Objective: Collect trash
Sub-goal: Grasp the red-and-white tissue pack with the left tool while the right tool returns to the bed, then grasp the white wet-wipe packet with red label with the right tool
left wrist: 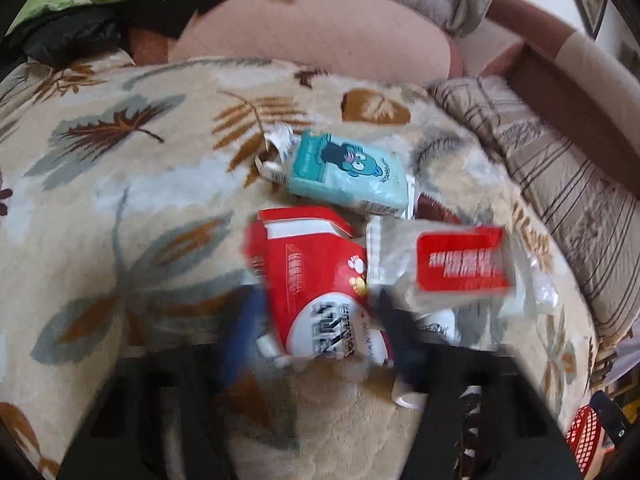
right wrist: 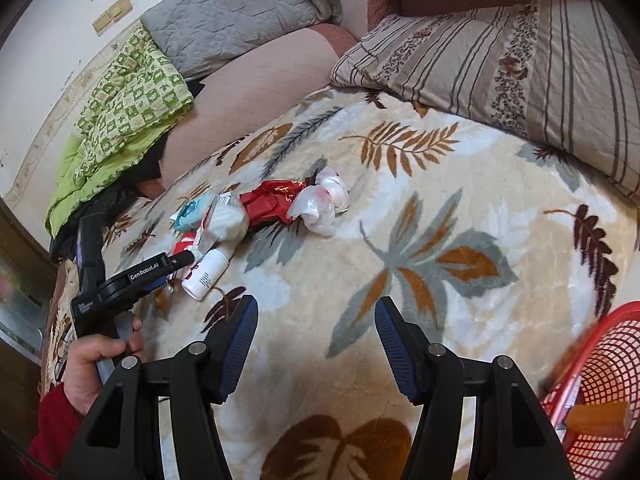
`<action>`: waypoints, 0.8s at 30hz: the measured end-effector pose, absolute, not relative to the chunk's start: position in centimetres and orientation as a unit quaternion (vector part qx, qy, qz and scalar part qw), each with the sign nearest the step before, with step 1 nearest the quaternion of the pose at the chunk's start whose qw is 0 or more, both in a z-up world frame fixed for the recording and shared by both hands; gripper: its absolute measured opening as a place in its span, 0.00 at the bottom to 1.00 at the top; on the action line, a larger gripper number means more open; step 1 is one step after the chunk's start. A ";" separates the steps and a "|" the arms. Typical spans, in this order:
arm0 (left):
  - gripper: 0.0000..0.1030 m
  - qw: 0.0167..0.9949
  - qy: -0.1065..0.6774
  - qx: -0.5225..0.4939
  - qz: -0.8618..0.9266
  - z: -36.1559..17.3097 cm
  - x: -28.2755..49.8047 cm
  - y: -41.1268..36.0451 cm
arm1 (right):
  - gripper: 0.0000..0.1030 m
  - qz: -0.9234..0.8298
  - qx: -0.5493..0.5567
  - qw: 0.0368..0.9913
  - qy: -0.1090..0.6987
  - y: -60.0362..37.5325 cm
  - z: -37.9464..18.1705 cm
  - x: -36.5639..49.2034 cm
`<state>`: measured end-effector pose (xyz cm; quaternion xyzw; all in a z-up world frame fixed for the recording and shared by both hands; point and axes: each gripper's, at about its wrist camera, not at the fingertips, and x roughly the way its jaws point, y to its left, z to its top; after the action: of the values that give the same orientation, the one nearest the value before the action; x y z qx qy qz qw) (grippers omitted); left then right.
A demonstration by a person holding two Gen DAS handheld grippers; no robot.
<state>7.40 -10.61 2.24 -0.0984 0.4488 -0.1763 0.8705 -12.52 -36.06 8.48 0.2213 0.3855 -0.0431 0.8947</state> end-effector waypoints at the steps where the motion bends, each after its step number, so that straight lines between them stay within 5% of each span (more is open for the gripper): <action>1: 0.34 0.869 0.447 -0.108 -0.182 2.3 7.4 -10.2 | 0.63 -0.040 0.223 0.895 0.385 -35.9 8.4 -12.3; 14: 0.28 0.882 0.430 -0.111 -0.159 4.4 0.3 -5.3 | 0.66 0.011 0.305 0.877 0.372 -32.1 8.9 -3.7; 24: 0.39 0.876 0.435 -0.138 -0.156 2.1 3.3 -4.1 | 0.66 0.022 0.234 0.881 0.410 -30.6 7.6 5.2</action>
<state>3.34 -4.09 2.07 -0.1380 0.4353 -0.1563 0.8758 5.20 -30.59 7.56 0.2341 0.4104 0.0224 0.8810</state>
